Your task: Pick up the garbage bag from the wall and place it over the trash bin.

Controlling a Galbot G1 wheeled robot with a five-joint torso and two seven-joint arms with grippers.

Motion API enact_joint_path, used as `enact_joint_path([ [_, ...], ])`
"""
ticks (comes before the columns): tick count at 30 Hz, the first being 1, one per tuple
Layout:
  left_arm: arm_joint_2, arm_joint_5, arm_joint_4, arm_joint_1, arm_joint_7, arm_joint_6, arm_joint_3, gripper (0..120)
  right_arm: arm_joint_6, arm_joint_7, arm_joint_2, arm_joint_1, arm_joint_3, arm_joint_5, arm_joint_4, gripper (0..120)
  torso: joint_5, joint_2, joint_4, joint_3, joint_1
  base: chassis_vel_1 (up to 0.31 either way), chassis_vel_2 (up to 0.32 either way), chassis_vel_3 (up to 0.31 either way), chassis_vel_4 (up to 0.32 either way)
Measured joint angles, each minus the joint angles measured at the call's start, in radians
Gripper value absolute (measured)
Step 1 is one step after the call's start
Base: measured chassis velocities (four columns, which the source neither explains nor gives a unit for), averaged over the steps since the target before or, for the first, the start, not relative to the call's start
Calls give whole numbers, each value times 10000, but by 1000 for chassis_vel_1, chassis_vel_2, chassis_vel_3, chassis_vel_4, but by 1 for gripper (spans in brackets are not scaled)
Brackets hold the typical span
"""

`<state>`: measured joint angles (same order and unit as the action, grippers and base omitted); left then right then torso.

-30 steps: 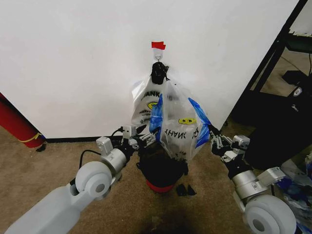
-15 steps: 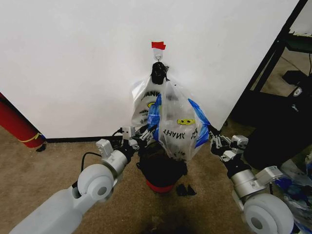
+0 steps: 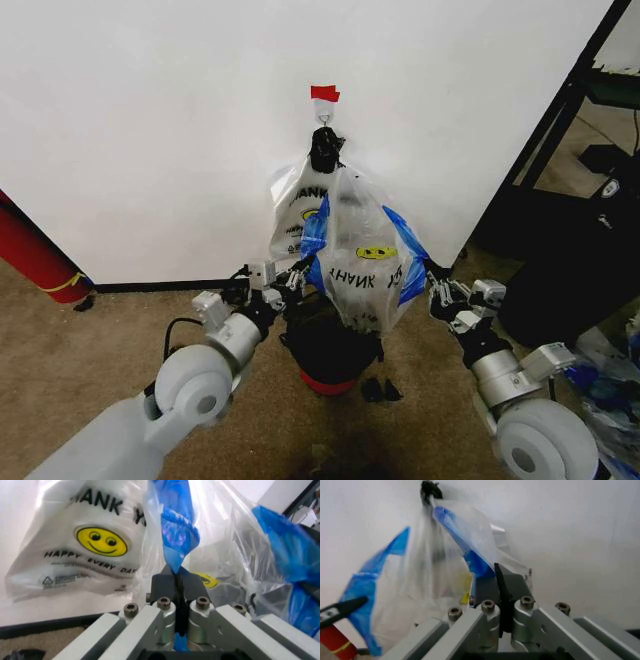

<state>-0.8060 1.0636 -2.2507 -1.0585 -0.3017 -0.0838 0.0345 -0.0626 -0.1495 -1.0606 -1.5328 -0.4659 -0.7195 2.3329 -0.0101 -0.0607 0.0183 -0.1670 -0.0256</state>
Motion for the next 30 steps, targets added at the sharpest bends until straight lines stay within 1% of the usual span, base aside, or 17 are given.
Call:
enact_joint_path([
  [1, 101, 13, -332, -517, -39, 67, 283, 0, 6, 17, -58, -172, -27, 56, 48, 0, -1, 0, 2, 0, 0, 0, 0, 0, 0],
  [2, 192, -8, -592, -979, -53, 136, 491, 0, 25, 32, -93, -318, -45, 124, 80, 0, 0, 0, -2, 0, 0, 0, 0, 0, 0],
  [3, 192, -8, -592, -979, -53, 136, 491, 0, 25, 32, -93, -318, -45, 124, 80, 0, 0, 0, -2, 0, 0, 0, 0, 0, 0],
  [5, 273, -225, -905, -1627, -59, 282, 698, 0, 83, 86, -129, -566, -68, 309, 110, 0, 1, 0, -6, 1, 1, 0, 0, 0, 0],
  [8, 285, -1305, -1474, -2841, 36, 678, 985, 0, 340, 244, -144, -1067, -34, 773, 112, 0, 0, -1, -4, 1, 2, 0, 0, 0, 0],
  [10, 243, -1676, -1723, -3251, 84, 745, 1018, 0, 432, 304, -143, -1291, 22, 935, 110, 0, 0, -1, -3, 1, 2, 0, 0, 0, 0],
  [14, 226, -1924, -1940, -3528, 27, 749, 1060, 0, 488, 330, -154, -1493, 137, 1090, 222, 0, 0, 0, -1, 0, 2, 0, 0, 0, 0],
  [19, 225, -1792, -2297, -3471, -99, 734, 1332, 0, 491, 244, -182, -1401, 121, 987, 525, 0, 0, -1, -2, 0, 1, 0, 0, 0, 0],
  [21, 224, -1546, -2517, -3305, -211, 619, 1582, 0, 490, 199, -180, -1278, 39, 790, 733, 0, 0, -1, -1, 0, 1, 0, 0, 0, 0],
  [25, 191, -1310, -2547, -3474, -280, 538, 1926, 0, 505, 177, -316, -1103, 188, 687, 784, 0, 0, -1, -2, -1, 1, 0, 0, 0, 0],
  [30, 19, -1316, -2537, -3461, -280, 543, 1758, 0, 621, 169, -585, -761, 597, 688, 334, 0, -1, -1, -3, 0, 1, 0, 0, 0, 0],
])
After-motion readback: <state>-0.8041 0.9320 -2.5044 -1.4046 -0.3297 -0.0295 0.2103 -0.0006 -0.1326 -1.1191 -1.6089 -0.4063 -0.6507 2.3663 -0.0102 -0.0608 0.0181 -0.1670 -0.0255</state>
